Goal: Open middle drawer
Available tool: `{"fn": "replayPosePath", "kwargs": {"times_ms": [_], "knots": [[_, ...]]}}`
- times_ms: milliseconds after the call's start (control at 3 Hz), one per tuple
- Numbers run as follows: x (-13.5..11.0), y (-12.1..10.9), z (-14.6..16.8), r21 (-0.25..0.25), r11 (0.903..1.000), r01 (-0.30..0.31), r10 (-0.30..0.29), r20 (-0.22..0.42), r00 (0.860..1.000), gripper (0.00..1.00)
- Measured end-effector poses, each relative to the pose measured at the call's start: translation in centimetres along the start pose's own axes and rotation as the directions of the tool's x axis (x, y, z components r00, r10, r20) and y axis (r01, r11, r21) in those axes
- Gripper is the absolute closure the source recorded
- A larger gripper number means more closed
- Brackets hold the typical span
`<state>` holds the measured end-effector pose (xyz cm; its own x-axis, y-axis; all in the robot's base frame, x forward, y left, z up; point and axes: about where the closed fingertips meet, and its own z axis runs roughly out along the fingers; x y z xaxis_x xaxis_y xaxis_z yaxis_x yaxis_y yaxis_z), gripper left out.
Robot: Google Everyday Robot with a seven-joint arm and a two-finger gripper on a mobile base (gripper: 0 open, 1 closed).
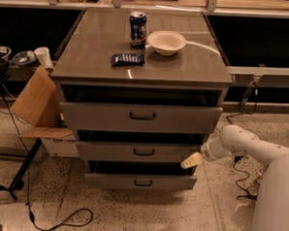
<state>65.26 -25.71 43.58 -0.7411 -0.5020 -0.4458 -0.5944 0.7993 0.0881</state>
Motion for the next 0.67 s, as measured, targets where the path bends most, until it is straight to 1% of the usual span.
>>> {"fn": "replayPosePath", "kwargs": {"times_ms": [333, 667], "knots": [[-0.55, 0.56, 0.26, -0.014, 0.9997, 0.021, -0.021, 0.016, 1.0, 0.0], [-0.86, 0.82, 0.35, -0.016, 0.9992, 0.036, -0.036, 0.028, 0.999, 0.0]]}}
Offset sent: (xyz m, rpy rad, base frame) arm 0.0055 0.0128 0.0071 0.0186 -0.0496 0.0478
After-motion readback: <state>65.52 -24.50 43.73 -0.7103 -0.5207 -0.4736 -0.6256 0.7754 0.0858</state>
